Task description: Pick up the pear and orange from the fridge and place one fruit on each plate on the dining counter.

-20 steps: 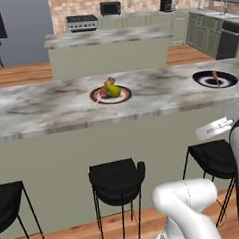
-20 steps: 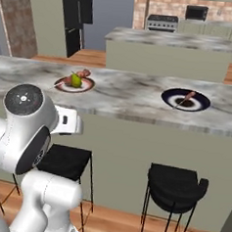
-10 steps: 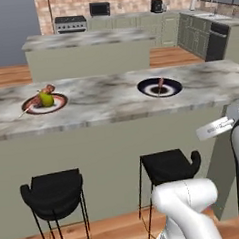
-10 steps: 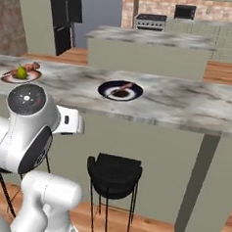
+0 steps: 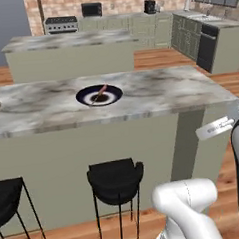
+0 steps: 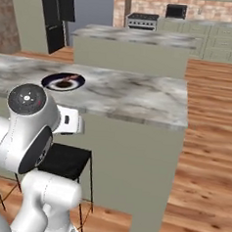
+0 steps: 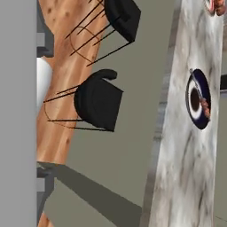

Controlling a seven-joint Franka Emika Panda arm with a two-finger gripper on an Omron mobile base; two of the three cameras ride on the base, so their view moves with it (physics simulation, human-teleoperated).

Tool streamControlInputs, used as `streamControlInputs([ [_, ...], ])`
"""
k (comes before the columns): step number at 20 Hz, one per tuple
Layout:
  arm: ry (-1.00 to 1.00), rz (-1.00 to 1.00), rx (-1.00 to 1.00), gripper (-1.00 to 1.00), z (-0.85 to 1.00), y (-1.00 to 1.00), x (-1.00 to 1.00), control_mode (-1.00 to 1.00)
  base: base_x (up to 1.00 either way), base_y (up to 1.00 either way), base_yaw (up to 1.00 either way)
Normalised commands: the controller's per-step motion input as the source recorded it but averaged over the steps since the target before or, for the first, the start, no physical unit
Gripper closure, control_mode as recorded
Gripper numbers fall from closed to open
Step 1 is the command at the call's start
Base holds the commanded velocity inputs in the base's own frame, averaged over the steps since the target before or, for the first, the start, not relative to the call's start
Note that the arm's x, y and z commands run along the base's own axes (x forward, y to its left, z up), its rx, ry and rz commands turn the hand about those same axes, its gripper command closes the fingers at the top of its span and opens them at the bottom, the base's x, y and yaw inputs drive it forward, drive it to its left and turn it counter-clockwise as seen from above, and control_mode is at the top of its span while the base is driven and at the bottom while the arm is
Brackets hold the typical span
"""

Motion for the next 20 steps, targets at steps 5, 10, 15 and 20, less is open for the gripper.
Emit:
streamControlInputs([
  [5, 0.00, 0.00, 0.00, -1.00, 0.00, 0.00, 0.00, 1.00, 0.12, -1.00, 0.10],
  [10, 0.00, 0.00, 0.00, -1.00, 0.00, 0.00, 0.00, 1.00, 0.14, -1.00, 0.10],
  [15, 0.00, 0.00, 0.00, -1.00, 0.00, 0.00, 0.00, 1.00, 0.22, -1.00, 0.11],
  [20, 0.00, 0.00, 0.00, -1.00, 0.00, 0.00, 0.00, 1.00, 0.42, -1.00, 0.20],
])
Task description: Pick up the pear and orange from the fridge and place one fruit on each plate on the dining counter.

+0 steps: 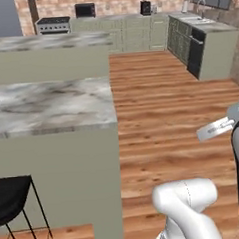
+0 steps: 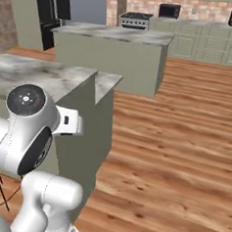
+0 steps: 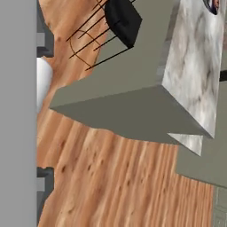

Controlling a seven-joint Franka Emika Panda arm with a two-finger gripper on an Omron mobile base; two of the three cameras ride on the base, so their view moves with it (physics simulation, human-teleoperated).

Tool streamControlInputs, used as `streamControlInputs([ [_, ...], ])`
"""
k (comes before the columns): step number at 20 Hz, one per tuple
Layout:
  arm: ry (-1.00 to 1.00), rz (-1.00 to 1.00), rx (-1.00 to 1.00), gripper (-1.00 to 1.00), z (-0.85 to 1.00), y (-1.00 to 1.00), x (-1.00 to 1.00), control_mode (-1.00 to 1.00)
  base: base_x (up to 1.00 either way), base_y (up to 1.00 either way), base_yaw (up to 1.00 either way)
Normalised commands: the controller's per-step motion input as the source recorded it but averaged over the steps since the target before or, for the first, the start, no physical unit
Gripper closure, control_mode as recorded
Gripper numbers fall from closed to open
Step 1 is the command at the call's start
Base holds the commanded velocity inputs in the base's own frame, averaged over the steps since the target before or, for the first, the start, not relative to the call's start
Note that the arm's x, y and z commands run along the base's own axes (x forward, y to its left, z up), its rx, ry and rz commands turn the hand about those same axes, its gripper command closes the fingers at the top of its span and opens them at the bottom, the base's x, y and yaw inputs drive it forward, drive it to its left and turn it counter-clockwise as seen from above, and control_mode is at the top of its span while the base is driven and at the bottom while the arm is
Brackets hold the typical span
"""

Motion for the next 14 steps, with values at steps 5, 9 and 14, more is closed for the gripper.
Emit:
streamControlInputs([
  [5, 0.00, 0.00, 0.00, -1.00, 0.00, 0.00, 0.00, 1.00, 0.67, -0.93, 0.26],
  [9, 0.00, 0.00, 0.00, -1.00, 0.00, 0.00, 0.00, 1.00, 0.90, -0.72, 0.33],
  [14, 0.00, 0.00, 0.00, -1.00, 0.00, 0.00, 0.00, 1.00, 0.91, -0.66, 0.36],
])
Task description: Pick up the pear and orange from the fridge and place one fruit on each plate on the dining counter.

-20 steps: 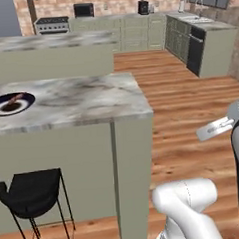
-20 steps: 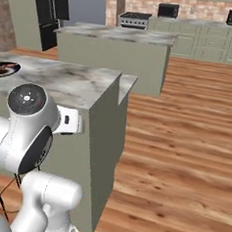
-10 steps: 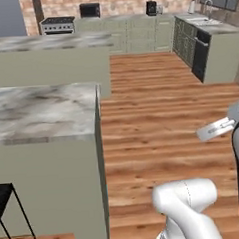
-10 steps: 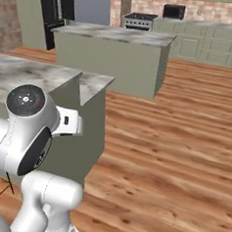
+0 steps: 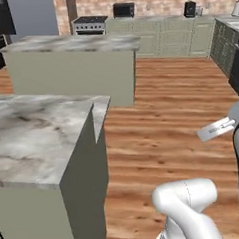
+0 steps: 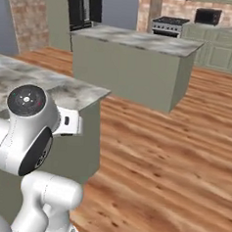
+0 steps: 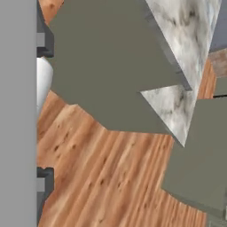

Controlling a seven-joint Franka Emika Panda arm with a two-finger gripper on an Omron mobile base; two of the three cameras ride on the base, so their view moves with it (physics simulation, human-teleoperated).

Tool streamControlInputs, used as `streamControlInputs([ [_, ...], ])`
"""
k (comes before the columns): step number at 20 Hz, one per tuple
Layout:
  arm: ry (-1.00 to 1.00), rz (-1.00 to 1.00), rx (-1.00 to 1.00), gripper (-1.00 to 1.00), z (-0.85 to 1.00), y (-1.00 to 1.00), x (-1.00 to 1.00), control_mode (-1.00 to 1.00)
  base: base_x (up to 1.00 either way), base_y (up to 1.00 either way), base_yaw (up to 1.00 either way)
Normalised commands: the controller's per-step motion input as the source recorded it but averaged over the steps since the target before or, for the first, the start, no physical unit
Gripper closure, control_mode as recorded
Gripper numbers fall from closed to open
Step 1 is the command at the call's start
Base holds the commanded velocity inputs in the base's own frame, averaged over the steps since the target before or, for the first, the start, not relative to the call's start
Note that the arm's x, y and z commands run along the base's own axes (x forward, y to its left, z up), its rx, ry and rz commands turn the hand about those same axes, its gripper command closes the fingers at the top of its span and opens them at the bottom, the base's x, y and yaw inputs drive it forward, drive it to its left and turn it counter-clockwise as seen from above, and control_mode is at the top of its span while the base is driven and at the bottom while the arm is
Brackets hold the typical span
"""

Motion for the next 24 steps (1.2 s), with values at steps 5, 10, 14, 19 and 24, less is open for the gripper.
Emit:
streamControlInputs([
  [5, 0.00, 0.00, 0.00, -1.00, 0.00, 0.00, 0.00, 1.00, 0.92, -0.67, 0.36],
  [10, 0.00, 0.00, 0.00, -1.00, 0.00, 0.00, 0.00, 1.00, 0.89, -0.70, 0.34],
  [14, 0.00, 0.00, 0.00, -1.00, 0.00, 0.00, 0.00, 1.00, 0.88, -0.71, 0.35],
  [19, 0.00, 0.00, 0.00, -1.00, 0.00, 0.00, 0.00, 1.00, 0.82, -0.75, 0.34],
  [24, 0.00, 0.00, 0.00, -1.00, 0.00, 0.00, 0.00, 1.00, 0.82, -0.73, 0.35],
])
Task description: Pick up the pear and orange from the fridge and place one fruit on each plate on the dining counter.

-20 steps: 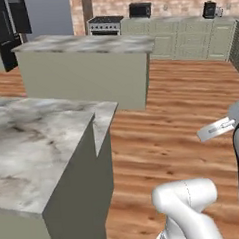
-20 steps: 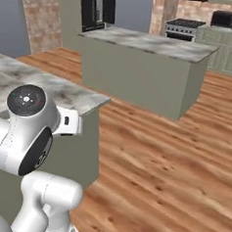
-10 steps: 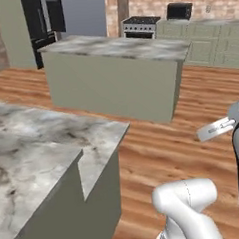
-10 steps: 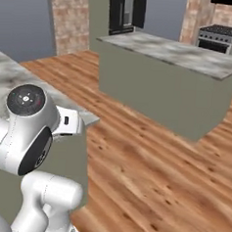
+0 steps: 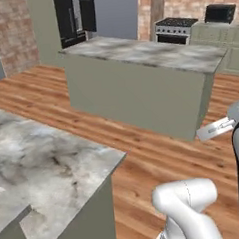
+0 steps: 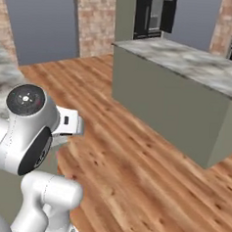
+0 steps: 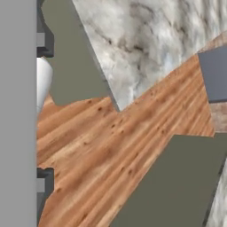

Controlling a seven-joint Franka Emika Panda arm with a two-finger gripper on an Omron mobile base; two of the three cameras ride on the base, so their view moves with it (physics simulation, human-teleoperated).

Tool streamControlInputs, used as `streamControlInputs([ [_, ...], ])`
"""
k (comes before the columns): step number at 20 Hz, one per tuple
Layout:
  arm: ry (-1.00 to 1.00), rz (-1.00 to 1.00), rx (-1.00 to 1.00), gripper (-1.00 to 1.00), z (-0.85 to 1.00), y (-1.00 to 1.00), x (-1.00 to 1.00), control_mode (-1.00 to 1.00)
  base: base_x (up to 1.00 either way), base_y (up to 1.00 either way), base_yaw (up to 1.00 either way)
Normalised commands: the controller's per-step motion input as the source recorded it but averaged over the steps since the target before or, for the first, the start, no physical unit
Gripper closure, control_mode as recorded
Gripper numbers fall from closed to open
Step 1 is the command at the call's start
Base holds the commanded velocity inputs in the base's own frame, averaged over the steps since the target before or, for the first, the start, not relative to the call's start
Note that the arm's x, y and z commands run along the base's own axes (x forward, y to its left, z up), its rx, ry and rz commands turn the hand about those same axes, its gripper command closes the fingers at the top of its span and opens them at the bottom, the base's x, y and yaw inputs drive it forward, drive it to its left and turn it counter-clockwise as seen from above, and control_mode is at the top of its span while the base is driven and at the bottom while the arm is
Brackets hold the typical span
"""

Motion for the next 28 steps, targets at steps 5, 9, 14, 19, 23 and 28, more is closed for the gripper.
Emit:
streamControlInputs([
  [5, 0.00, 0.00, 0.00, -1.00, 0.00, 0.00, 0.00, 1.00, 0.82, -0.74, 0.35],
  [9, 0.00, 0.00, 0.00, -1.00, 0.00, 0.00, 0.00, 1.00, 0.84, -0.71, 0.35],
  [14, 0.00, 0.00, 0.00, -1.00, 0.00, 0.00, 0.00, 1.00, 0.84, -0.72, 0.35],
  [19, 0.00, 0.00, 0.00, -1.00, 0.00, 0.00, 0.00, 1.00, 0.92, -0.61, 0.37],
  [23, 0.00, 0.00, 0.00, -1.00, 0.00, 0.00, 0.00, 1.00, 0.99, -0.51, 0.38],
  [28, 0.00, 0.00, 0.00, -1.00, 0.00, 0.00, 0.00, 1.00, 1.00, -0.49, 0.34],
])
